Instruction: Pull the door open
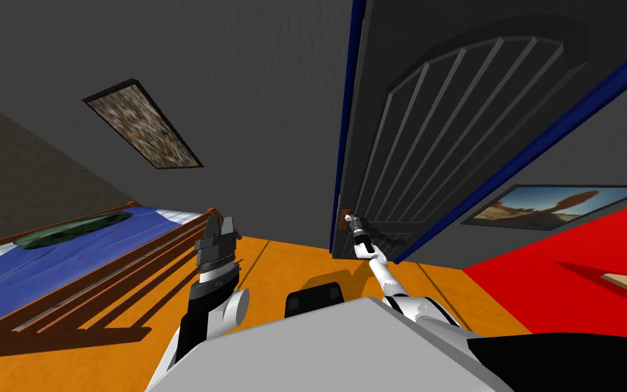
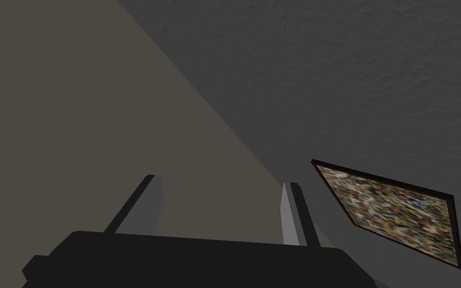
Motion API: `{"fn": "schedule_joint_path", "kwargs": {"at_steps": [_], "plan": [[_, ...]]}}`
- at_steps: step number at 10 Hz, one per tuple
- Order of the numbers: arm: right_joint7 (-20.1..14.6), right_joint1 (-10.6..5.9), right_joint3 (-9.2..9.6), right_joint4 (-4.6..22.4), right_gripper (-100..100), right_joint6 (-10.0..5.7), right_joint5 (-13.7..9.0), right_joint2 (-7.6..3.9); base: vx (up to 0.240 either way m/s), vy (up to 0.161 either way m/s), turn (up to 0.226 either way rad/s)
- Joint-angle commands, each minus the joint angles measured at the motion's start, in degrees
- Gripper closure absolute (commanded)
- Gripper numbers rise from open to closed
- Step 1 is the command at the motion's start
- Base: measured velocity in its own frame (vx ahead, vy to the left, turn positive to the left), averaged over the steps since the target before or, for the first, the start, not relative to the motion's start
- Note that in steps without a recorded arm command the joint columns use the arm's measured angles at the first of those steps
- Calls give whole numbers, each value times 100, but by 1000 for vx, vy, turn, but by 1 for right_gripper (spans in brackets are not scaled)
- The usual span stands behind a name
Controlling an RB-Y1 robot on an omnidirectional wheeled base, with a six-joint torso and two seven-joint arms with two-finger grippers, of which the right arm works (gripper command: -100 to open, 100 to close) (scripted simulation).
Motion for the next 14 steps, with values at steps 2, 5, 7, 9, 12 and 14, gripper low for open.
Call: {"fn": "schedule_joint_path", "kwargs": {"at_steps": [2, 5, 7, 9, 12, 14], "plan": [[-368, -77, 107, -62, 100, -23, -426, -18, -87, -48, 122], [-808, -93, 209, -40, 100, 20, -915, -58, -61, -26, 103], [-1052, -100, 259, -30, 100, 42, -1218, -78, -89, -39, 119], [-1278, -108, 308, -19, 100, 63, -1473, -98, -65, -31, 95], [-1505, -115, 356, -9, 100, 84, -1721, -116, -16, -1, 38], [-1731, -123, 404, 1, 100, 104, -1969, -135, -81, -42, 135]]}}
